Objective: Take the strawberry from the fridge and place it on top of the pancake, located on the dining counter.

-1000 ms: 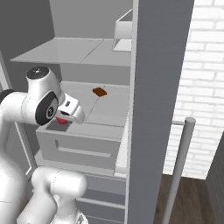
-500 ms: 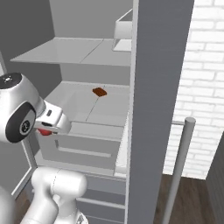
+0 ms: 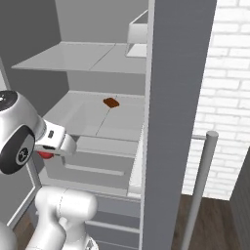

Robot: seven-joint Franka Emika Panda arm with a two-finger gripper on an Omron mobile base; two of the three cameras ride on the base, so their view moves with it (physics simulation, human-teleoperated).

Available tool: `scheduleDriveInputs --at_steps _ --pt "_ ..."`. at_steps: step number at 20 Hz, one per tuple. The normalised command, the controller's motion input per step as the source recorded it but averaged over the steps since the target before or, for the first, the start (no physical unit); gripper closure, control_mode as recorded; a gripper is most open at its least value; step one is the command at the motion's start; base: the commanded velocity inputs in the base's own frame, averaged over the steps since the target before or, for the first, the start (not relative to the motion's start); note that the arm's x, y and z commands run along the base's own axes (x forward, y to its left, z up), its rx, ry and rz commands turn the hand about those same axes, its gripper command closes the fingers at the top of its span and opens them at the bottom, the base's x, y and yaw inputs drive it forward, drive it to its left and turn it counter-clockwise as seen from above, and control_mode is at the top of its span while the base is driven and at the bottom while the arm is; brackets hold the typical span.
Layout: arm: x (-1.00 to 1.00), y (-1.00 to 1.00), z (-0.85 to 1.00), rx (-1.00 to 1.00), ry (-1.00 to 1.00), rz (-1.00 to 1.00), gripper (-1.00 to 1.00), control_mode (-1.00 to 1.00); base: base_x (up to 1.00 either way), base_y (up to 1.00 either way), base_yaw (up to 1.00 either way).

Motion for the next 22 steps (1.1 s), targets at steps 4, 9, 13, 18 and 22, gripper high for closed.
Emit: scheduleDriveInputs --at_steps 4,9,13,18,22 --pt "0.0 0.0 0.0 0.0 0.0 0.0 1.0 -1.0 0.0 0.0 0.0" --pt "-0.03 0.0 0.0 0.0 0.0 0.0 1.0 1.0 -0.04 0.0 0.0" --pt "0.0 0.0 0.0 0.0 0.0 0.0 1.0 1.0 -0.28 0.0 0.07" --pt "0.0 0.0 0.0 0.0 0.0 0.0 1.0 1.0 -0.76 0.0 0.1" --pt "0.0 0.0 0.0 0.0 0.0 0.0 1.0 1.0 -0.97 0.0 0.2"
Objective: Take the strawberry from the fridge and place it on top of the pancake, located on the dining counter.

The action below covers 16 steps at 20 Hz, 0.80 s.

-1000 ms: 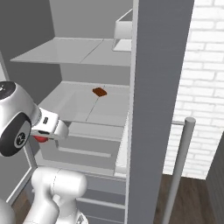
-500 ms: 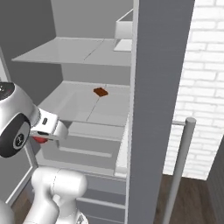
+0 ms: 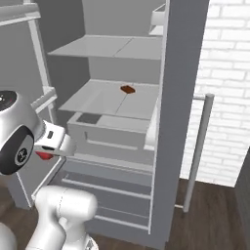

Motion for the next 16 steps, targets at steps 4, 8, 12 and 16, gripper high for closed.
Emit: scheduleDriveInputs --at_steps 4,8,12,16 --pt "0.0 0.0 0.0 0.0 0.0 0.0 1.0 1.0 -0.86 0.0 0.36" --pt "0.0 0.0 0.0 0.0 0.0 0.0 1.0 1.0 -0.79 0.0 0.58" --pt "0.0 0.0 0.0 0.0 0.0 0.0 1.0 1.0 -0.99 -0.04 0.73" --pt "0.0 0.0 0.0 0.0 0.0 0.0 1.0 1.0 -0.98 -0.26 0.81"
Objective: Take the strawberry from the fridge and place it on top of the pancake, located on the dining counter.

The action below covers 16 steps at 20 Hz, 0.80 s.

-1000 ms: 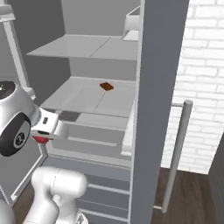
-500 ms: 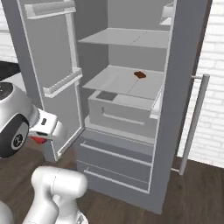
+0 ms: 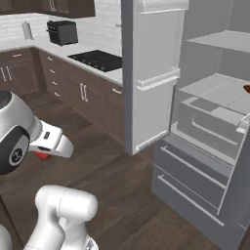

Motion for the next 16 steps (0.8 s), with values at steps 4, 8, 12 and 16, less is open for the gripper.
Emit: scheduleDriveInputs --at_steps 4,8,12,16 --pt "0.0 0.0 0.0 0.0 0.0 0.0 1.0 1.0 -0.93 -0.48 0.84" --pt "0.0 0.0 0.0 0.0 0.0 0.0 1.0 1.0 -0.84 -0.21 0.78" --pt "0.0 0.0 0.0 0.0 0.0 0.0 1.0 1.0 -0.48 0.87 0.5" --pt "0.0 0.0 0.0 0.0 0.0 0.0 1.0 1.0 -0.18 1.0 0.29"
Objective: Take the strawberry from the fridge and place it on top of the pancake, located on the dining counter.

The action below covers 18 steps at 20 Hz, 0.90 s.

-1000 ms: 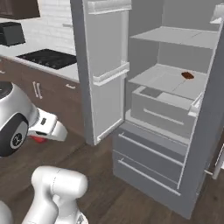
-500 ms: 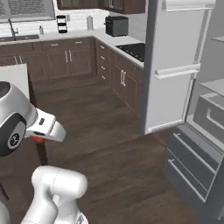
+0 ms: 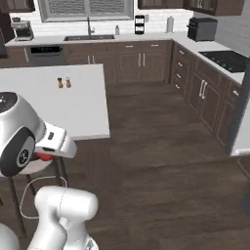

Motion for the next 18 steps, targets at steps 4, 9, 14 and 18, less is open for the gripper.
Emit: scheduleDriveInputs --at_steps 4,9,14,18 --pt "0.0 0.0 0.0 0.0 0.0 0.0 1.0 1.0 0.0 1.0 0.07" --pt "0.0 0.0 0.0 0.0 0.0 0.0 1.0 1.0 0.0 1.0 0.01" --pt "0.0 0.0 0.0 0.0 0.0 0.0 1.0 1.0 0.01 1.0 0.12" --pt "0.0 0.0 0.0 0.0 0.0 0.0 1.0 1.0 0.0 1.0 0.48"
